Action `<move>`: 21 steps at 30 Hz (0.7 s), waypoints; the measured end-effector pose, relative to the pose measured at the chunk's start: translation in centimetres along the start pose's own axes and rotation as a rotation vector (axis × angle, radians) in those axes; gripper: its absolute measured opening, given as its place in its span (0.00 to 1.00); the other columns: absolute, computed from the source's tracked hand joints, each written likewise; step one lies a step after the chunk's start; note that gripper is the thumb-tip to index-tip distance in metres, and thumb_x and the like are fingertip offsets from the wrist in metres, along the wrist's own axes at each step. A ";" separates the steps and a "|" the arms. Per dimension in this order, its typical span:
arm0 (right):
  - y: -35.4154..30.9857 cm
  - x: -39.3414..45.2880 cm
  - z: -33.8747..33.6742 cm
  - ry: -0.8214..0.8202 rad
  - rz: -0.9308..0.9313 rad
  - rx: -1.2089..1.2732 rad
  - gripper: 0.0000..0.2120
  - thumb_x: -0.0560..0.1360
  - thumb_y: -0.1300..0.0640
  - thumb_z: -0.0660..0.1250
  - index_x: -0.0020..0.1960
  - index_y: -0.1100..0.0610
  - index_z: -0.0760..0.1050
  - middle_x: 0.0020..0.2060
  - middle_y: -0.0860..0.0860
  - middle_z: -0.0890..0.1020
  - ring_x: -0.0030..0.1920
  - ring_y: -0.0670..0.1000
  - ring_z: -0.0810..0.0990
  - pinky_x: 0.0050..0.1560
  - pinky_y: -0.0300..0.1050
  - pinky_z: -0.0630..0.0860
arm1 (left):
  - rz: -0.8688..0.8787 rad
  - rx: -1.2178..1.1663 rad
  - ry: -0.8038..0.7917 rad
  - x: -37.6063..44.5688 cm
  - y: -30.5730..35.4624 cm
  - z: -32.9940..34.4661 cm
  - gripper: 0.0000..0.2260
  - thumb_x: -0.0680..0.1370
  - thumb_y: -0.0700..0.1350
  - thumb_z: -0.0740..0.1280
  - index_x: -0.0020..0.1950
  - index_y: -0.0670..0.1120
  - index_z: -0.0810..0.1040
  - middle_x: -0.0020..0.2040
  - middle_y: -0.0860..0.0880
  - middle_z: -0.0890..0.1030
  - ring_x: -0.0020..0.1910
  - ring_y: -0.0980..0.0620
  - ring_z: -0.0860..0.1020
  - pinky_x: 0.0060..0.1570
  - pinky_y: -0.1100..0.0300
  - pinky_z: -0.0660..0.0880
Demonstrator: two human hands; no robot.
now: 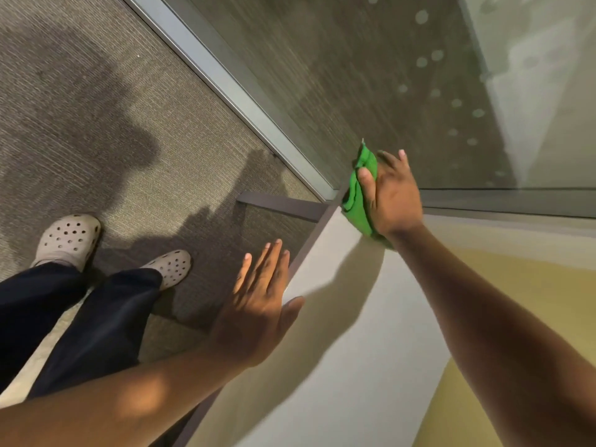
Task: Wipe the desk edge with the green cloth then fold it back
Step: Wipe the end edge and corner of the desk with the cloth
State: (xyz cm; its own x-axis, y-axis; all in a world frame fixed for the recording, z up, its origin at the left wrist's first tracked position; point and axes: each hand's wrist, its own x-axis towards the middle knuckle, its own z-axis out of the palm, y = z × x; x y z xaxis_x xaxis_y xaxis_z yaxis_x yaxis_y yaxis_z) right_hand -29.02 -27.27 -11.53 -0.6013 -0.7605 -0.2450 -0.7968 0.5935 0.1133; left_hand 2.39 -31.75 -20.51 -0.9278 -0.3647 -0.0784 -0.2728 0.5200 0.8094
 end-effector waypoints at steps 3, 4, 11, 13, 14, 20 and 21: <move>-0.1 -4.6 0.7 0.043 0.115 0.173 0.24 0.88 0.49 0.52 0.76 0.63 0.72 0.73 0.62 0.77 0.81 0.61 0.67 0.83 0.60 0.58 | -0.006 -0.009 0.012 -0.1 -0.2 0.3 0.32 0.87 0.60 0.53 0.85 0.39 0.59 0.87 0.41 0.56 0.87 0.44 0.54 0.84 0.39 0.54; -0.7 -6.5 1.1 0.056 0.143 0.248 0.25 0.88 0.49 0.52 0.80 0.61 0.67 0.79 0.59 0.72 0.84 0.59 0.62 0.84 0.58 0.58 | -0.012 -0.007 0.015 -0.2 -0.2 0.5 0.32 0.87 0.59 0.55 0.85 0.40 0.58 0.88 0.42 0.55 0.87 0.45 0.54 0.85 0.39 0.53; -6.2 -13.5 4.4 -0.065 -0.165 0.263 0.28 0.88 0.41 0.46 0.87 0.47 0.50 0.87 0.46 0.54 0.87 0.58 0.49 0.86 0.60 0.46 | -0.020 0.023 0.103 -0.2 -0.5 2.0 0.33 0.86 0.58 0.60 0.86 0.43 0.56 0.88 0.45 0.56 0.86 0.46 0.58 0.85 0.42 0.55; -5.6 -11.9 3.8 -0.061 -0.315 0.215 0.28 0.88 0.41 0.47 0.86 0.46 0.54 0.86 0.46 0.59 0.87 0.57 0.51 0.86 0.63 0.46 | -0.024 0.035 0.100 -0.2 -0.5 1.9 0.33 0.86 0.58 0.59 0.86 0.42 0.56 0.87 0.44 0.57 0.86 0.46 0.58 0.84 0.42 0.56; -5.2 -10.6 3.5 -0.053 -0.381 0.188 0.28 0.88 0.41 0.48 0.85 0.47 0.58 0.84 0.47 0.63 0.87 0.57 0.54 0.85 0.64 0.46 | -0.025 0.046 0.087 -0.1 -0.4 1.7 0.33 0.86 0.58 0.58 0.86 0.42 0.56 0.87 0.43 0.58 0.86 0.46 0.58 0.84 0.41 0.56; -3.2 -2.2 1.7 0.099 -0.191 0.250 0.30 0.86 0.38 0.50 0.61 0.61 0.79 0.57 0.58 0.81 0.67 0.60 0.76 0.75 0.65 0.66 | -0.091 -0.015 -0.098 0.2 0.5 -0.7 0.34 0.85 0.59 0.56 0.86 0.43 0.55 0.88 0.45 0.54 0.87 0.50 0.51 0.85 0.41 0.53; -3.3 -1.6 1.5 0.120 -0.096 0.285 0.30 0.86 0.37 0.50 0.59 0.60 0.78 0.57 0.57 0.80 0.63 0.59 0.76 0.69 0.62 0.70 | -0.093 -0.032 -0.132 0.3 0.6 -1.1 0.34 0.85 0.60 0.55 0.87 0.44 0.53 0.88 0.45 0.52 0.87 0.51 0.49 0.85 0.42 0.51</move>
State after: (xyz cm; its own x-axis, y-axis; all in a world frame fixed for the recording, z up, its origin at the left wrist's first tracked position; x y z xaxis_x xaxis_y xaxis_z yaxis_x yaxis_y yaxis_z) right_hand -25.39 -27.62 -12.99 -0.5404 -0.8322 -0.1239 -0.8119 0.5544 -0.1831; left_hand 2.27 -32.40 -19.40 -0.9248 -0.3042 -0.2285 -0.3532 0.4627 0.8131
